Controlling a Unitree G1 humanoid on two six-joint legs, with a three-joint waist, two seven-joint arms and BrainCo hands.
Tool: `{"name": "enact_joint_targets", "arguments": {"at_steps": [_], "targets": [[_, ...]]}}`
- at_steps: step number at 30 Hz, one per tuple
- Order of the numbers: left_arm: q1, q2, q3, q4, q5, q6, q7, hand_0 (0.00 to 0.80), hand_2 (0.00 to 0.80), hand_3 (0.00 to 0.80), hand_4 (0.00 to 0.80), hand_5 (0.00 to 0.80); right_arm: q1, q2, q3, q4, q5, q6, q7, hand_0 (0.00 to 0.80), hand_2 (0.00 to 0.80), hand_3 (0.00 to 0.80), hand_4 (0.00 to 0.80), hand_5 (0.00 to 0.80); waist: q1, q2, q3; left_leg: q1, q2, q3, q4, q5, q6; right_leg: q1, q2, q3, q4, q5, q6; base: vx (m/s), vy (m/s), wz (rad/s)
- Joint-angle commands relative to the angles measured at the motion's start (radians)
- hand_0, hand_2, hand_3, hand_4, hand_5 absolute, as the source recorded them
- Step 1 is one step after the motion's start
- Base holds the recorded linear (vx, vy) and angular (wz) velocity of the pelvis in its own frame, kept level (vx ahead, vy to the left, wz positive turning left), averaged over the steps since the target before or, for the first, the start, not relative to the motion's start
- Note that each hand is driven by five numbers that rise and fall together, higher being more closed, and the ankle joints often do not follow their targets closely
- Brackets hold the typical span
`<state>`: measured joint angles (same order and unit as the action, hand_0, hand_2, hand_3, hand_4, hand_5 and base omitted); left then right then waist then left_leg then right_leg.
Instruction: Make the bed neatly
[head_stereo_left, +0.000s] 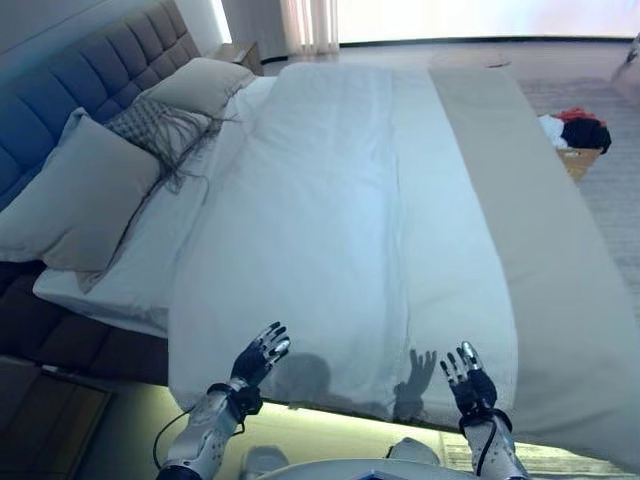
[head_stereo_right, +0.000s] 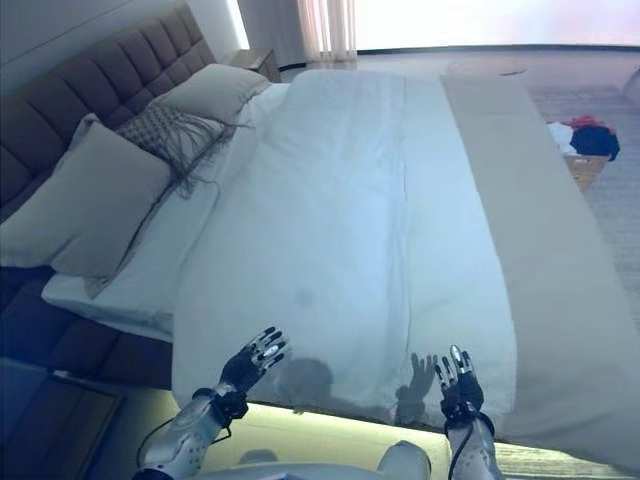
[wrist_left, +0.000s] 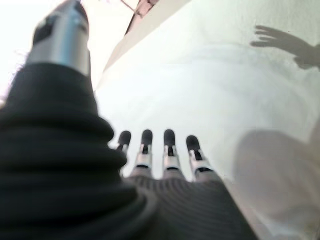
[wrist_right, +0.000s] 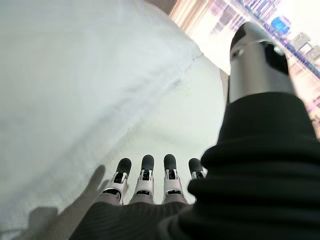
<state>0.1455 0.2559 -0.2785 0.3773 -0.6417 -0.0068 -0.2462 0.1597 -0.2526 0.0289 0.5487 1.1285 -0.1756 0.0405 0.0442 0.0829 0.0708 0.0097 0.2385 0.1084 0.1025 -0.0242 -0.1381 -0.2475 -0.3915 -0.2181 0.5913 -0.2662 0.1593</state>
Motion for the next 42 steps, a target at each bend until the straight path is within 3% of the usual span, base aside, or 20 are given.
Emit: {"name": "enact_joint_targets", "arguments": {"at_steps": [1,2,3,5,6,7,11,13,15,17,21,25,27,32,37,42], "targets": [[-0.044,0.038,0.010,-0.129,0.012,-0.053,-0.028,0.000,0.000,0.000,0.000,0.000,-0.065,0.006,-0.042,-0.103,-0.036,0.001,-0.015,0.000,0.000,0.000,0.000,0.000,0.017,-0.020,0.057,0.030,-0.025,-0.027,-0.058,0.065,-0.013,0.066,-0.135,0.050,-0.216,0.303,0.073,0.111,0.827,0.13],[-0.045,0.054,0.010,-0.140,0.018,-0.044,-0.032,0.000,0.000,0.000,0.000,0.000,-0.065,0.004,-0.044,-0.106,-0.041,0.002,-0.018,0.000,0.000,0.000,0.000,0.000,0.015,-0.022,0.061,0.023,-0.060,-0.022,-0.031,0.025,0.006,0.068,-0.162,0.058,-0.228,0.324,0.080,0.164,0.601,0.14],[-0.042,0.071,0.003,-0.141,0.041,-0.038,-0.017,0.000,0.000,0.000,0.000,0.000,-0.060,0.017,-0.054,-0.117,-0.028,0.024,-0.046,0.000,0.000,0.000,0.000,0.000,0.017,-0.037,0.062,-0.017,-0.108,-0.035,0.049,-0.018,0.033,0.089,-0.189,0.075,-0.281,0.398,0.081,0.160,0.352,0.02],[-0.020,0.091,0.024,-0.144,0.097,-0.062,-0.025,0.000,0.000,0.000,0.000,0.000,-0.059,0.040,-0.054,-0.099,0.008,0.045,-0.018,0.000,0.000,0.000,0.000,0.000,0.032,-0.050,0.065,-0.027,-0.140,-0.043,0.066,-0.052,0.073,0.084,-0.201,0.061,-0.307,0.501,0.092,0.187,0.276,-0.08],[0.001,0.107,0.042,-0.151,0.110,-0.067,-0.004,0.000,0.000,0.000,0.000,0.000,-0.062,0.049,-0.053,-0.084,0.009,0.056,0.013,0.000,0.000,0.000,0.000,0.000,0.042,-0.052,0.066,-0.006,-0.145,-0.030,0.039,-0.057,0.088,0.067,-0.191,0.039,-0.295,0.533,0.097,0.159,0.275,-0.28],[0.015,0.120,0.049,-0.149,0.111,-0.081,0.011,0.000,0.000,0.000,0.000,0.000,-0.066,0.052,-0.047,-0.069,0.012,0.055,0.047,0.000,0.000,0.000,0.000,0.000,0.048,-0.051,0.067,0.007,-0.147,-0.026,0.025,-0.062,0.095,0.045,-0.169,0.050,-0.288,0.539,0.098,0.069,0.222,-0.60],[-0.033,0.192,0.022,-0.082,0.390,-0.268,0.221,0.000,0.000,0.000,0.000,0.000,-0.107,0.066,-0.018,-0.013,0.020,0.023,0.099,0.000,0.000,0.000,0.000,0.000,0.052,-0.071,0.067,-0.039,-0.166,-0.008,0.030,-0.055,0.112,0.008,-0.047,0.027,-0.346,0.479,0.080,-0.028,0.135,-0.58],[-0.090,0.207,0.002,-0.059,0.565,-0.284,0.367,0.000,0.000,0.000,0.000,0.000,-0.100,0.059,-0.011,-0.021,0.009,0.042,0.078,0.000,0.000,0.000,0.000,0.000,0.030,-0.087,0.069,-0.053,-0.174,-0.012,0.035,-0.052,0.118,0.009,-0.032,0.064,-0.375,0.500,0.079,0.060,0.035,-0.29],[-0.142,0.235,0.005,-0.051,0.720,-0.285,0.462,0.000,0.000,0.000,0.000,0.000,-0.095,0.055,0.005,-0.023,-0.001,0.052,0.078,0.000,0.000,0.000,0.000,0.000,0.030,-0.097,0.085,-0.043,-0.147,0.019,0.028,-0.047,0.109,-0.027,-0.056,0.025,-0.336,0.513,0.086,0.031,0.029,0.10],[-0.210,0.250,-0.028,-0.054,0.906,-0.269,0.567,0.000,0.000,0.000,0.000,0.000,-0.098,0.042,0.017,-0.024,0.007,0.059,0.068,0.000,0.000,0.000,0.000,0.000,0.021,-0.102,0.093,-0.065,-0.132,0.016,0.029,-0.033,0.095,-0.030,-0.033,0.015,-0.367,0.478,0.082,-0.031,0.023,-0.04],[-0.363,0.263,-0.108,-0.003,1.136,-0.224,0.709,0.000,0.000,0.000,0.000,0.000,-0.145,-0.003,0.037,-0.037,0.006,0.046,0.051,0.000,0.000,0.000,0.000,0.000,-0.011,-0.094,0.148,-0.128,-0.096,0.023,0.037,-0.008,0.068,-0.115,-0.038,-0.006,-0.341,0.469,0.082,-0.173,0.088,-0.01],[-0.485,0.221,-0.197,0.101,1.290,-0.125,0.892,0.000,0.000,0.000,0.000,0.000,-0.200,-0.069,0.040,-0.057,-0.009,0.047,0.027,0.000,0.000,0.000,0.000,0.000,-0.060,-0.063,0.200,-0.202,-0.119,0.032,0.036,0.004,0.065,-0.241,-0.036,0.030,-0.303,0.478,0.076,-0.154,0.241,-0.03],[-0.525,0.195,-0.229,0.148,1.333,-0.055,0.939,0.000,0.000,0.000,0.000,0.000,-0.221,-0.103,0.039,-0.060,-0.028,0.054,0.036,0.000,0.000,0.000,0.000,0.000,-0.079,-0.047,0.219,-0.238,-0.128,0.032,0.051,0.006,0.063,-0.294,-0.037,0.061,-0.283,0.478,0.073,-0.083,0.264,-0.11],[-0.610,0.156,-0.292,0.277,1.333,0.029,0.975,0.000,0.000,0.000,0.000,0.000,-0.284,-0.159,0.066,-0.088,-0.033,0.059,0.052,0.000,0.000,0.000,0.000,0.000,-0.100,-0.037,0.263,-0.313,-0.128,0.027,0.064,0.024,0.048,-0.379,-0.034,0.095,-0.267,0.490,0.078,-0.071,0.114,-0.03],[-0.686,0.120,-0.322,0.414,1.351,0.129,1.071,0.000,0.000,0.000,0.000,0.000,-0.395,-0.186,0.119,-0.141,-0.032,0.055,0.034,0.000,0.000,0.000,0.000,0.000,-0.113,-0.030,0.306,-0.373,-0.120,0.020,0.038,0.059,0.026,-0.459,-0.022,0.108,-0.286,0.509,0.083,-0.094,0.110,-0.14],[-0.720,0.122,-0.330,0.488,1.342,0.214,1.093,0.000,0.000,0.000,0.000,0.000,-0.426,-0.192,0.147,-0.200,-0.051,0.039,0.020,0.000,0.000,0.000,0.000,0.000,-0.126,-0.031,0.330,-0.404,-0.104,0.029,0.004,0.089,0.006,-0.499,-0.015,0.107,-0.316,0.533,0.090,-0.018,0.081,-0.16]]}}
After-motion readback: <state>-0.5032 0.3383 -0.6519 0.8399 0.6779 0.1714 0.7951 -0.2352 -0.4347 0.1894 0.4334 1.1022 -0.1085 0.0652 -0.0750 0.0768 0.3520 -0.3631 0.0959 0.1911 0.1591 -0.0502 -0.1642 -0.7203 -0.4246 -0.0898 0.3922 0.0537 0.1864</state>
